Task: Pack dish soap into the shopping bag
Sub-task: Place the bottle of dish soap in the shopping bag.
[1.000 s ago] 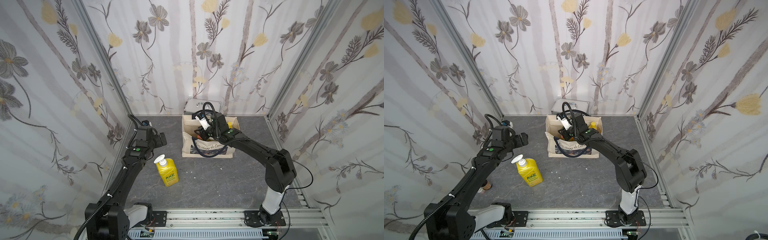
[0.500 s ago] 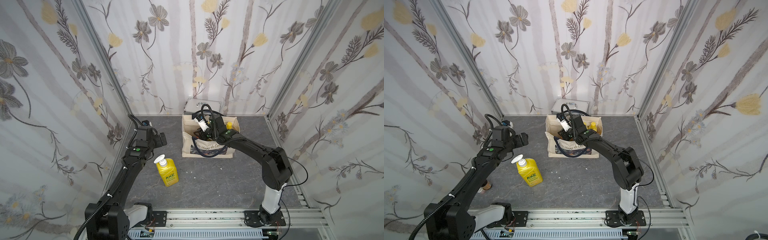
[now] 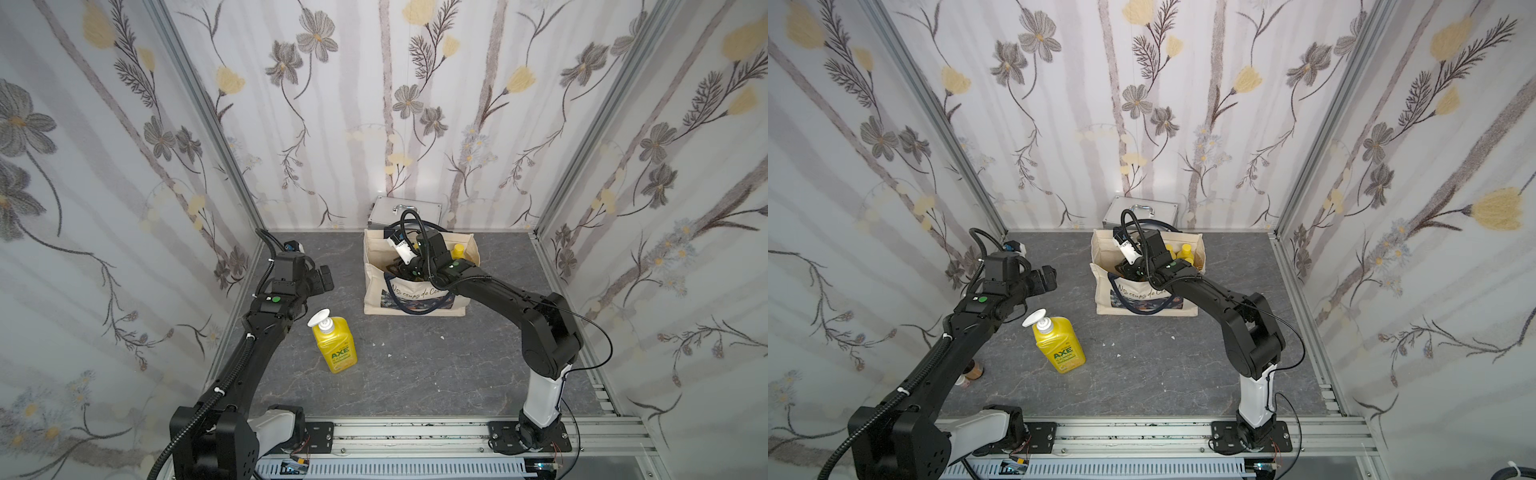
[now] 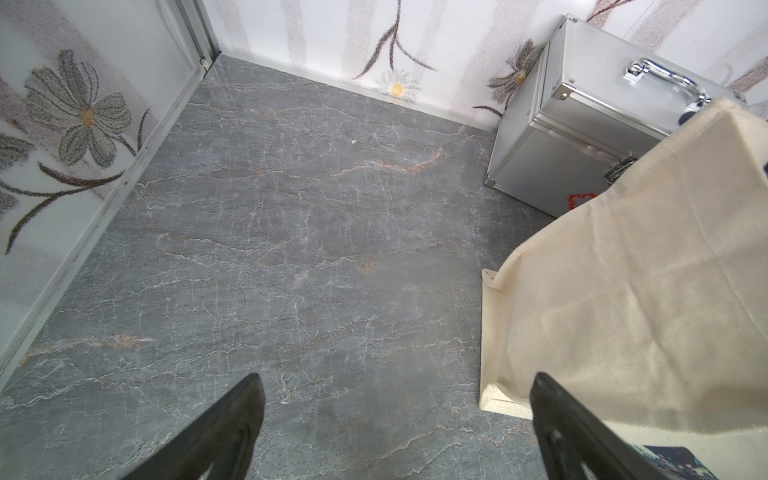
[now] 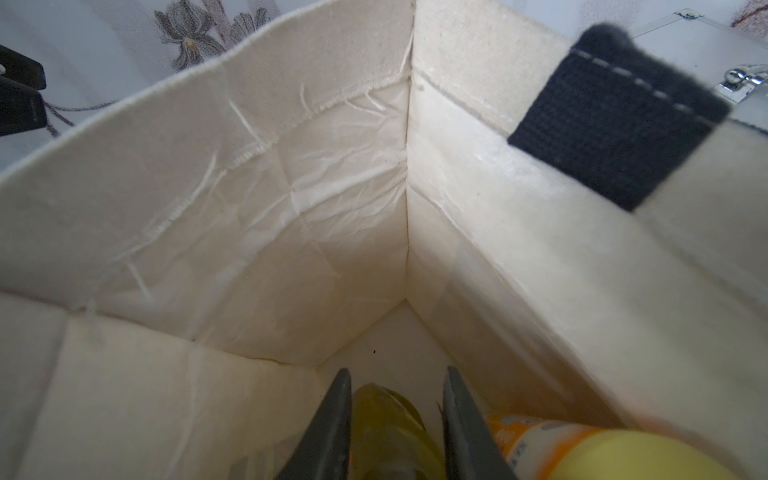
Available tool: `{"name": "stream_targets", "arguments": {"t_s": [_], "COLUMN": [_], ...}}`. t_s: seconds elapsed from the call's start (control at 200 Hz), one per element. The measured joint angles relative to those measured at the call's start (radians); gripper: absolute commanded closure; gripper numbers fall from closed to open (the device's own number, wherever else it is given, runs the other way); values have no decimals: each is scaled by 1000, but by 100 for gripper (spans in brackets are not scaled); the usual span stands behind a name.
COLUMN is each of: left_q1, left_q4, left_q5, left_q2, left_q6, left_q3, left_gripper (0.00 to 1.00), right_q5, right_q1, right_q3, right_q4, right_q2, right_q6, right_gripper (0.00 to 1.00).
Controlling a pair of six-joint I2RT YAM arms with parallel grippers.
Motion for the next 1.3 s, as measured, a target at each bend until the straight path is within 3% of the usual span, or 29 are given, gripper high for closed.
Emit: {"name": "stream_targets", "arguments": {"t_s": [0.04, 0.125, 0.39, 0.56, 1.299], "left_q1": [0, 0, 0, 0, 0], "left_q4": [0, 0, 0, 0, 0], "left_q5": [0, 0, 0, 0, 0], "left_q2": [0, 0, -2, -2, -6], "left_q6": [0, 0, 0, 0, 0], "left_q3": [0, 0, 0, 0, 0], "left_gripper": [0, 0, 0, 0, 0], "right_q5": [0, -2, -3, -8, 4], "right_q1": [0, 1, 5, 5, 5], "right_q3": [3, 11, 18, 32, 46], "right_q4": [-1, -10, -48, -43, -37], "right_q2": [2, 5, -18, -37, -120], "right_q6": [0, -4, -13, -11, -3], "right_gripper": [93, 74, 66, 56, 50]}}
